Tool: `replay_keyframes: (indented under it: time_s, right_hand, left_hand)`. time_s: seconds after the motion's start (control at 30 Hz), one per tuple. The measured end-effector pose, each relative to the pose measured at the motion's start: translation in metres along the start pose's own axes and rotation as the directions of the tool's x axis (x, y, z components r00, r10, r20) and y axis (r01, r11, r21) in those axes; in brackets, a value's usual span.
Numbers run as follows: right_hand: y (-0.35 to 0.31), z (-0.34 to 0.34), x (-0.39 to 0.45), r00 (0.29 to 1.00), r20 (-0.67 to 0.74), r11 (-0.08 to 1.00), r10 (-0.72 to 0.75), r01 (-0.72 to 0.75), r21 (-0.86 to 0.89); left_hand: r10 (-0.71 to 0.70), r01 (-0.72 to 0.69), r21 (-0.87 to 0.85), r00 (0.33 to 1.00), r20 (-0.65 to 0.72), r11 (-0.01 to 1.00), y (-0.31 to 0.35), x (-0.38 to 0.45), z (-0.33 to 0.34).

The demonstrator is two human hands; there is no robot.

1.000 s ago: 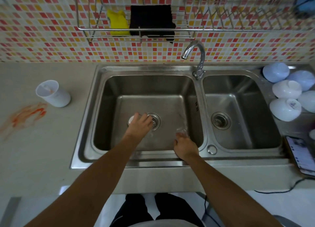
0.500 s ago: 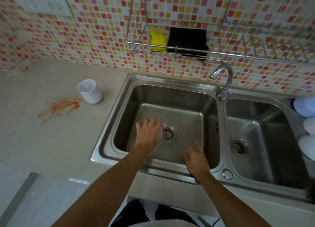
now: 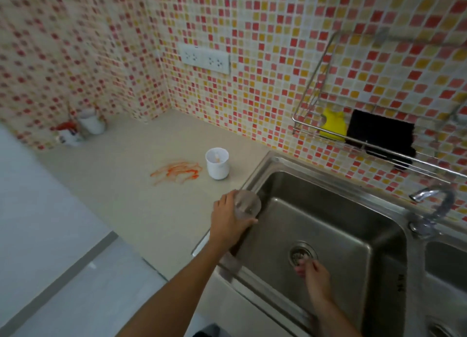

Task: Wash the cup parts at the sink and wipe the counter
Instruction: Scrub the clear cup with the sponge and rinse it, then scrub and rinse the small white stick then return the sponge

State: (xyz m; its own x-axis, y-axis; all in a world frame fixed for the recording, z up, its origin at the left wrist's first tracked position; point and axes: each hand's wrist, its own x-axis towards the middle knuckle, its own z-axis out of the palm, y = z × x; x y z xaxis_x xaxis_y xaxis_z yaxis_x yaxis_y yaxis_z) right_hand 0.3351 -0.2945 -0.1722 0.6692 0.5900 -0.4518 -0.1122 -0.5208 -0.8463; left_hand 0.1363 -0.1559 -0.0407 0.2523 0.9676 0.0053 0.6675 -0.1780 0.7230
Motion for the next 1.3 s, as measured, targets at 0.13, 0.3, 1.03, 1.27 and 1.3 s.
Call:
replay_keyframes:
  time_s: [0.13, 0.3, 1.03, 1.27, 1.3]
  right_hand:
    - [-0.049, 0.056, -0.001, 0.986, 0.12, 0.993, -0.112, 0.116, -0.027]
    - [-0.105, 0.116, 0.004, 0.966, 0.158, 0.978, -0.204, 0.194, 0.074]
    - [-0.216, 0.255, 0.053, 0.909, 0.184, 0.885, -0.374, 0.409, -0.221]
    - [-0.222, 0.267, 0.058, 0.889, 0.22, 0.861, -0.402, 0.449, -0.238]
    - [-0.222, 0.268, 0.057, 0.88, 0.231, 0.86, -0.416, 0.463, -0.216]
  left_hand:
    - [-0.064, 0.062, -0.056, 0.997, -0.038, 0.997, -0.03, 0.013, -0.029]
    - [-0.098, 0.098, -0.033, 0.995, -0.02, 0.995, -0.071, 0.047, -0.059]
    - [0.159, -0.158, -0.047, 0.987, 0.004, 0.986, -0.121, 0.17, -0.099]
    - [0.338, -0.345, 0.121, 0.938, 0.07, 0.931, -0.106, 0.235, -0.092]
    - [0.339, -0.346, 0.125, 0.938, 0.074, 0.93, -0.105, 0.24, -0.09]
